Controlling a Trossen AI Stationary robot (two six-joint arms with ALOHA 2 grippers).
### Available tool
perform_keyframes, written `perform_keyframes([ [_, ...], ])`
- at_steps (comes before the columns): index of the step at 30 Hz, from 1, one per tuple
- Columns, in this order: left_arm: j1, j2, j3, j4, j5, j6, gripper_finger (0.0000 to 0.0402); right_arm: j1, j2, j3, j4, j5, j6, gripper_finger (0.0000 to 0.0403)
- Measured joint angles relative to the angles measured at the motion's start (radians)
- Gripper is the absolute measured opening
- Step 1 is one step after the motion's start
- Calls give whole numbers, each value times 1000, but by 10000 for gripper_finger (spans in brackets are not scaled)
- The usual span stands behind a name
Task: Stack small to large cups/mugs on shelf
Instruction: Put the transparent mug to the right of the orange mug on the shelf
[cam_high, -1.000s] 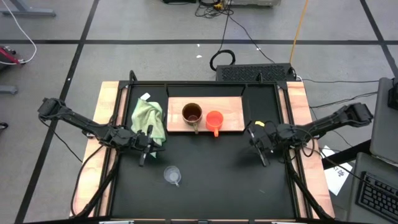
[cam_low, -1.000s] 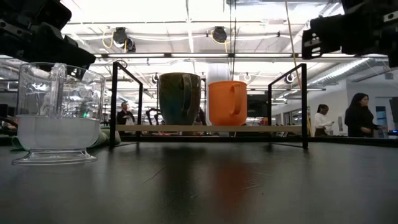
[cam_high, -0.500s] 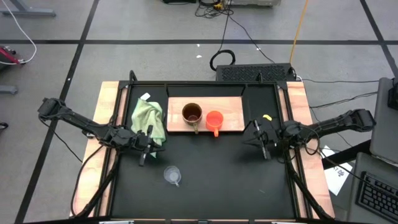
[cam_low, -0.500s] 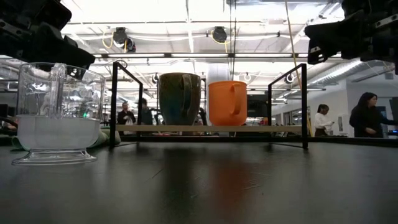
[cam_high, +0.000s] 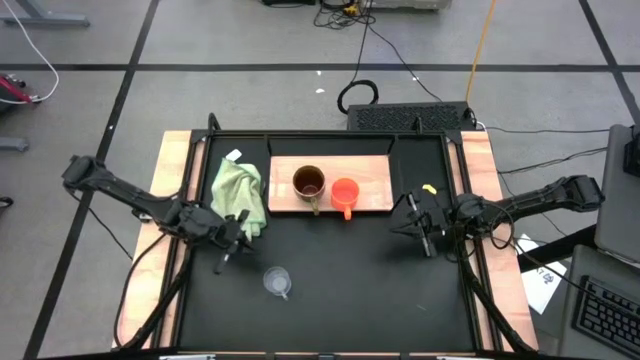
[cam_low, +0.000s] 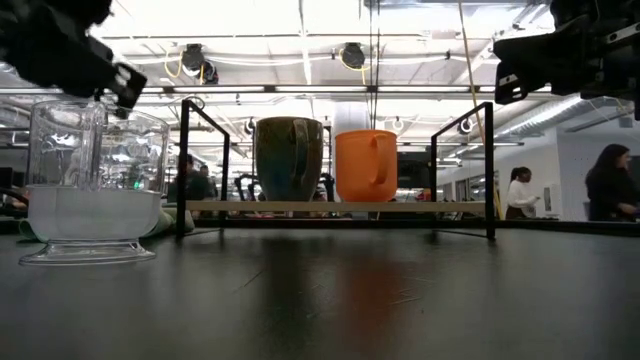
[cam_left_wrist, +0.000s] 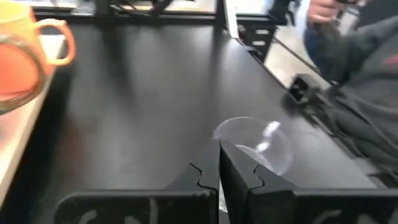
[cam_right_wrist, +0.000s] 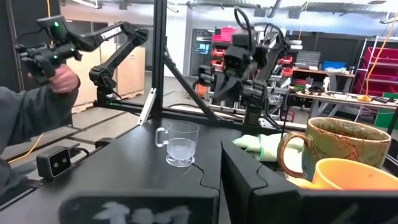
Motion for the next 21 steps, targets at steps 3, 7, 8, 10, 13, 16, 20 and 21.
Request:
perform_keyframes([
  [3, -36, 0, 81, -88, 0, -6, 27, 0, 0, 0, 0, 0, 6, 0],
  [7, -66, 22, 177, -193, -9, -12, 54, 0, 0, -1, -10, 0, 5, 0],
  [8, -68, 32, 199, -223, -11, -22, 63, 0, 0, -1, -11, 0, 5, 0],
  [10, -69, 67, 247, -276, -13, -46, 82, 0, 1, -1, -9, 0, 6, 0],
  [13, -69, 145, 316, -361, -13, -73, 110, 0, 1, -2, -9, 0, 5, 0],
  [16, -68, 231, 388, -404, -13, -78, 136, 0, 1, -2, -11, 0, 6, 0],
  [20, -65, 340, 475, -496, -12, -89, 168, 0, 1, -2, -13, 0, 12, 0],
  [21, -63, 364, 494, -512, -12, -95, 175, 0, 1, -2, -13, 0, 16, 0],
])
